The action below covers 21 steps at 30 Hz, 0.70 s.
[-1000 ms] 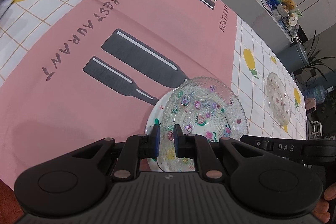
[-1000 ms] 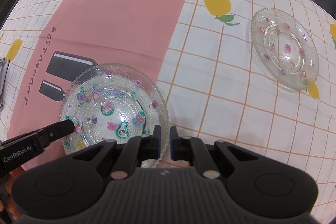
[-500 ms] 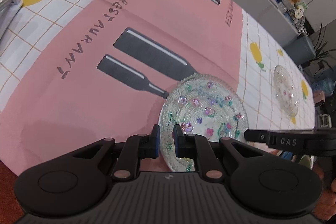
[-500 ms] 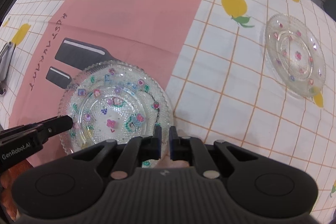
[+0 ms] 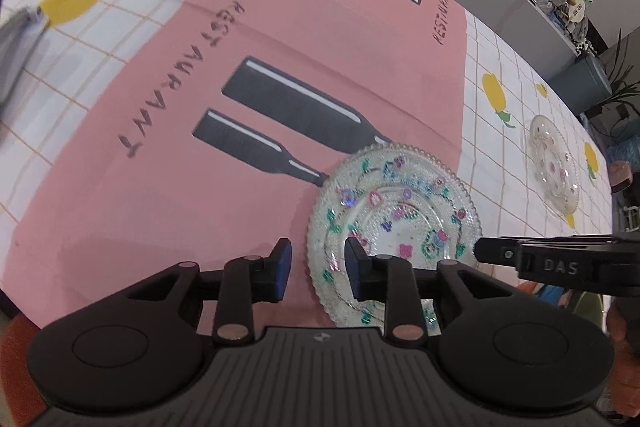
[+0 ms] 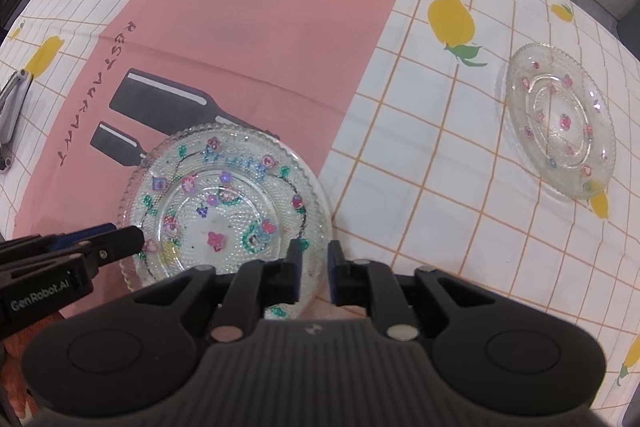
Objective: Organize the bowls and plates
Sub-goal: 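Lower the clear glass plate onto the 'Fruity' plate with both tools, then open both tools to release the glass plate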
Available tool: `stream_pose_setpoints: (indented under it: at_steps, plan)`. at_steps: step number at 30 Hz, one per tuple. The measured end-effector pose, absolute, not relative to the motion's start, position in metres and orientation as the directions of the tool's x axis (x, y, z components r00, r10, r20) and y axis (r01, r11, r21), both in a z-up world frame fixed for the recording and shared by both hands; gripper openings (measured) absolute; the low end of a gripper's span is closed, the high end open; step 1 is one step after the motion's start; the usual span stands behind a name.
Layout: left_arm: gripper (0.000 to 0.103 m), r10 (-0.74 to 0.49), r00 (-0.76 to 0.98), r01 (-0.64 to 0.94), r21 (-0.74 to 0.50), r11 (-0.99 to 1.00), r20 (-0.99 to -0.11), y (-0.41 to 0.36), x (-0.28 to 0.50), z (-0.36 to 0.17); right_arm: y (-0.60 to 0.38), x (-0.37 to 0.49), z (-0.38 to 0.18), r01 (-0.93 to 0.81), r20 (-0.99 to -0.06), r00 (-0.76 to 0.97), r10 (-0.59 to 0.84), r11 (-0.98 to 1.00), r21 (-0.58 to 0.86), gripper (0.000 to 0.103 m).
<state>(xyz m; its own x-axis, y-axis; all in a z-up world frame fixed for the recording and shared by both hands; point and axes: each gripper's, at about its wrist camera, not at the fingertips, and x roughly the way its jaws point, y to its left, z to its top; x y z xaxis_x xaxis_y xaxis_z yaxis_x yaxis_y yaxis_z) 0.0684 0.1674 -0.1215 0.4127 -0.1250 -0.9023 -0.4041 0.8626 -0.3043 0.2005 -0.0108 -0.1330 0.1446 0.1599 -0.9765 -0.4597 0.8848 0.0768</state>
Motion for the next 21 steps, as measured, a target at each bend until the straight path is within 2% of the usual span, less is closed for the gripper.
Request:
stream_pose_setpoints:
  at_steps: [3,9,15,21]
  plan:
    - [0.035,-0.095,0.44,-0.401,-0.29,0.869,-0.893,0.169,0.068,-0.113,-0.017,0.2,-0.127,-0.452,-0.97,0.162,0.181,0.888,0.09,0.022]
    - [0.037,-0.112,0.507,-0.345,-0.321,0.882,-0.854,0.161,0.078,-0.09,-0.033,0.203,-0.11,-0.421,-0.952,0.207,0.226,0.899,0.122,0.029]
    - [0.038,-0.177,0.544,-0.212,-0.339,0.917,-0.82,0.135,0.097,-0.07,-0.064,0.209,-0.093,-0.351,-0.924,0.257,0.283,0.918,0.183,0.032]
    - [0.038,-0.245,0.545,-0.09,-0.346,0.934,-0.802,0.103,0.119,-0.057,-0.104,0.218,-0.083,-0.265,-0.911,0.281,0.301,0.937,0.228,0.04]
